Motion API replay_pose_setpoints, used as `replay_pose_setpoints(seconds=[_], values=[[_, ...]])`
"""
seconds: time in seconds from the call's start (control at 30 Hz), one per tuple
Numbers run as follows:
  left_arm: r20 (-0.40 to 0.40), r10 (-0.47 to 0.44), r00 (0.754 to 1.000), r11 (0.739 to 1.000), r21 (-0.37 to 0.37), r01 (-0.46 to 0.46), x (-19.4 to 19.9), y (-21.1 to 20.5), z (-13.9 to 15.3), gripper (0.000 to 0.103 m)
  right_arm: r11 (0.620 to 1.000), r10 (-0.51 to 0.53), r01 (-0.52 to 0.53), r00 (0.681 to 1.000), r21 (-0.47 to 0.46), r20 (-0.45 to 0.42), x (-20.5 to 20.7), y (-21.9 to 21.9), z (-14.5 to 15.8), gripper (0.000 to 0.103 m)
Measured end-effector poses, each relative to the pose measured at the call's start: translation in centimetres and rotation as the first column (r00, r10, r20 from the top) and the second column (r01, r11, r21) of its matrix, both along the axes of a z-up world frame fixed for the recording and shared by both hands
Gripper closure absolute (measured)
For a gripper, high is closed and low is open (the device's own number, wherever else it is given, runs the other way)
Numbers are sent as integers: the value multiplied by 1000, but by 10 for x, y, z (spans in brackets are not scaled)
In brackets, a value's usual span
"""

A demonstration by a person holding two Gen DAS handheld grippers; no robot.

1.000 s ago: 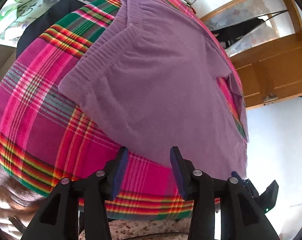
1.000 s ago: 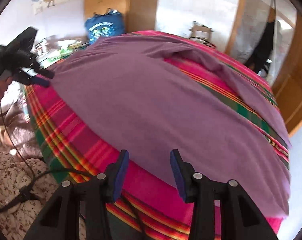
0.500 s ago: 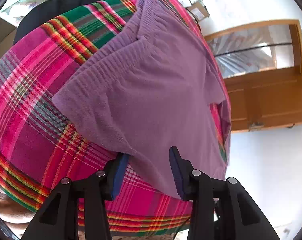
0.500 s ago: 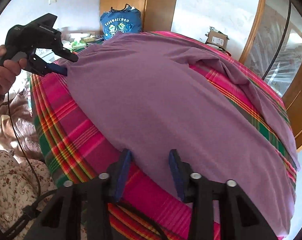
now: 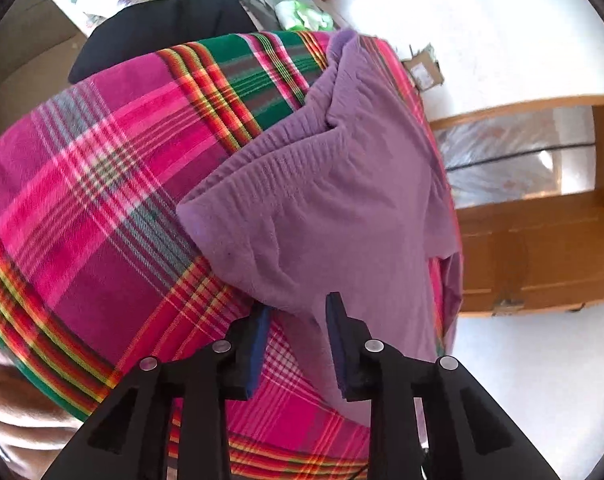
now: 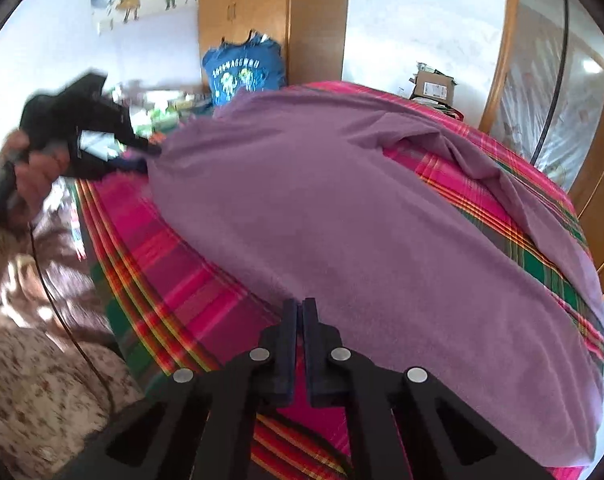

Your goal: Fold clothes

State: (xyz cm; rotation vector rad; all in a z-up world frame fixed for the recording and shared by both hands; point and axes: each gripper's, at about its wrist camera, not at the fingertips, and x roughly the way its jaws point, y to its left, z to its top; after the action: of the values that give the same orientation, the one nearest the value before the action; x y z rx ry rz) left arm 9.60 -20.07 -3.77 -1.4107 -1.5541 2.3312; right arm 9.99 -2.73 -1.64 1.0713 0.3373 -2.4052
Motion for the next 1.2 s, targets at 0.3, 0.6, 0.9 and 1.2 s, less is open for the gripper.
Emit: replay_pose_setpoints(seconds=[0.3,0.6,0.9,1.2], values=[[19,43,999,999,29,-44,-10,-3,-6,98,1000,14,-13,1000,-21,19,4,-1,4,100],[-53,109,993,994,16,-108,3,-13,13,99,998,67,-67,997,-17,38,9,-10,6,100],[-60,162,985,987,1,-163,30,-29,15,99,988,137,-129,985,-82,105,20,-20,13,101],[-7,181,983,983,-5,-181,29,-32,2,99,987,159,-151,976,-58,148,13,-32,2,101]])
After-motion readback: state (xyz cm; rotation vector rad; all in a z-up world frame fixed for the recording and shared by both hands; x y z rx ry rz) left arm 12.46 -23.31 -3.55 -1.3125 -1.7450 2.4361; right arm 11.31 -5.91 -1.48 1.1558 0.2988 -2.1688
